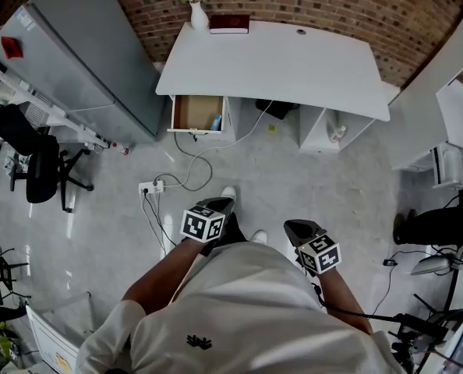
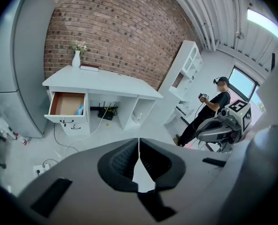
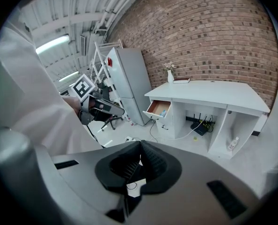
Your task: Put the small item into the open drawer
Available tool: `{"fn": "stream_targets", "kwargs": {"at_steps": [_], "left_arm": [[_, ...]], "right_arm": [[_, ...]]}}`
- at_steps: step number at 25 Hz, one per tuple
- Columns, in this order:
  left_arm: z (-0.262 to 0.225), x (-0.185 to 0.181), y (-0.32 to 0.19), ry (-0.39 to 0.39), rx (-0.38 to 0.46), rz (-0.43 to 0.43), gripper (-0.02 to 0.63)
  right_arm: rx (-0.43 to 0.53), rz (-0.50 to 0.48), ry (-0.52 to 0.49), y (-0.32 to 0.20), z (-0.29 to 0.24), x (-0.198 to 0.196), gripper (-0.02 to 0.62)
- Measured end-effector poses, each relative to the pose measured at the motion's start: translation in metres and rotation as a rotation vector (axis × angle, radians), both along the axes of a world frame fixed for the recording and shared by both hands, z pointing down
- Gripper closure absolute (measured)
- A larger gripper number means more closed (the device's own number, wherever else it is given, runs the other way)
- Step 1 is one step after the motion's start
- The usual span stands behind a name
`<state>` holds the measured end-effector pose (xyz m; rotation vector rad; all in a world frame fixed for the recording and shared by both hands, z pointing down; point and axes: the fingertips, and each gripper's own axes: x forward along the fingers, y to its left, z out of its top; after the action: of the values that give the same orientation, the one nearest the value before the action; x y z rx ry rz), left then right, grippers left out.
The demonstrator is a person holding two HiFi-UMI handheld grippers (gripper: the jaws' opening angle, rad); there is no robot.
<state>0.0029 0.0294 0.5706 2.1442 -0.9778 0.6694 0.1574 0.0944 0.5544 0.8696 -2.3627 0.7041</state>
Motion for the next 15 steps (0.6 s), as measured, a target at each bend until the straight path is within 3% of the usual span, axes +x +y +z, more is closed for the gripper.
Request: {"fn": "stream_targets", "kwargs": {"at_steps": [15], "left_arm": [[0.009,-0.009,-0.059,0.002,-0.011,0.025,0.577]], "right_arm": [[-0.013,0.046,0.025,-0.048,0.002,-0.002,0.566]]}}
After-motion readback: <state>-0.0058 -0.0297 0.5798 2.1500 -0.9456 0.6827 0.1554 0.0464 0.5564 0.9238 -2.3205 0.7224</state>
